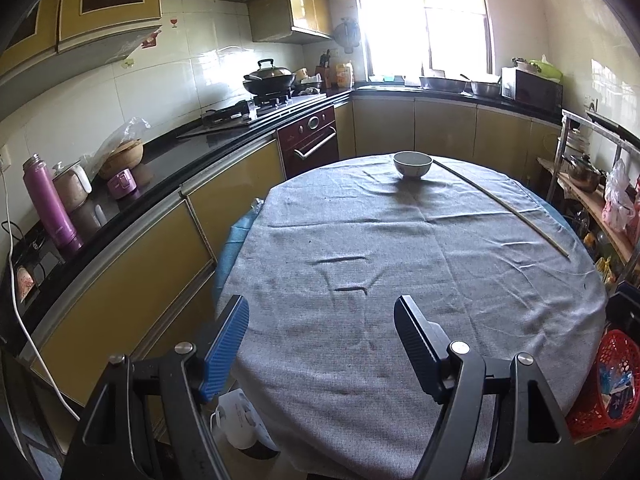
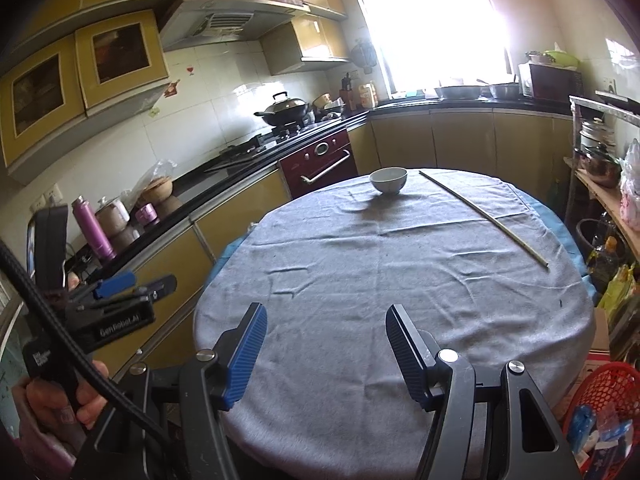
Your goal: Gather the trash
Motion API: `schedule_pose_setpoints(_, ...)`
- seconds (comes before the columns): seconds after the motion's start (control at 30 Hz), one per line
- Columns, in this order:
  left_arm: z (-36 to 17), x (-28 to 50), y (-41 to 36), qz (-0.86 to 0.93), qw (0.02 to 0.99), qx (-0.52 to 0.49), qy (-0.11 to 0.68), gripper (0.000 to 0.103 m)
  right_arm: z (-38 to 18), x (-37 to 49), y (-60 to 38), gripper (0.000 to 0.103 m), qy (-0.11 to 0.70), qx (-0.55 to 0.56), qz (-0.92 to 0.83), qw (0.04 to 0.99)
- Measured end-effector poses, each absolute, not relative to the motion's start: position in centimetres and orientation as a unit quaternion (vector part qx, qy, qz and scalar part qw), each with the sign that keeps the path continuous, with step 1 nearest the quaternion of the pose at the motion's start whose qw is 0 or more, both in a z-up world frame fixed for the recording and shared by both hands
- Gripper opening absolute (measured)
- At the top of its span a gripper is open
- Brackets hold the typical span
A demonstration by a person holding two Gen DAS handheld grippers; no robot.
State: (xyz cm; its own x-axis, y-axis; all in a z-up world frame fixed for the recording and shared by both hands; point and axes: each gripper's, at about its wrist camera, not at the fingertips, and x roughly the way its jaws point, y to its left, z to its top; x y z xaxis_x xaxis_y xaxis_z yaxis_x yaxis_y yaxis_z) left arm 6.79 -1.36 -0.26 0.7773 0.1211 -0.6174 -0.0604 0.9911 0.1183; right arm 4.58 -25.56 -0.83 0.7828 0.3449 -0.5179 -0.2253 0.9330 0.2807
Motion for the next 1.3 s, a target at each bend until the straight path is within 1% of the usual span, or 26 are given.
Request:
schedule_pose_setpoints(0.57, -2.4, 13.7, -2.1, 0.026, 0.935, 0.053, 0.350, 0.076, -2.7, 12.1, -26.6, 0.066, 0.340, 0.103, 0.109, 0.928)
schedule_pose_setpoints(0.83, -4.5, 16.0, 0.6, 0.030, 0.927, 0.037, 0.373, 0.076, -4.7, 15.4, -24.1, 0.066, 0.374, 0.097, 0.108, 0.916)
schedule_pose_setpoints(1.3, -8.3, 18.3, 6.3, 0.054, 0.913, 0.004, 0.405, 0.076, -8.3, 19.7, -16.6, 0.066, 0.428, 0.054, 0.135, 0.892)
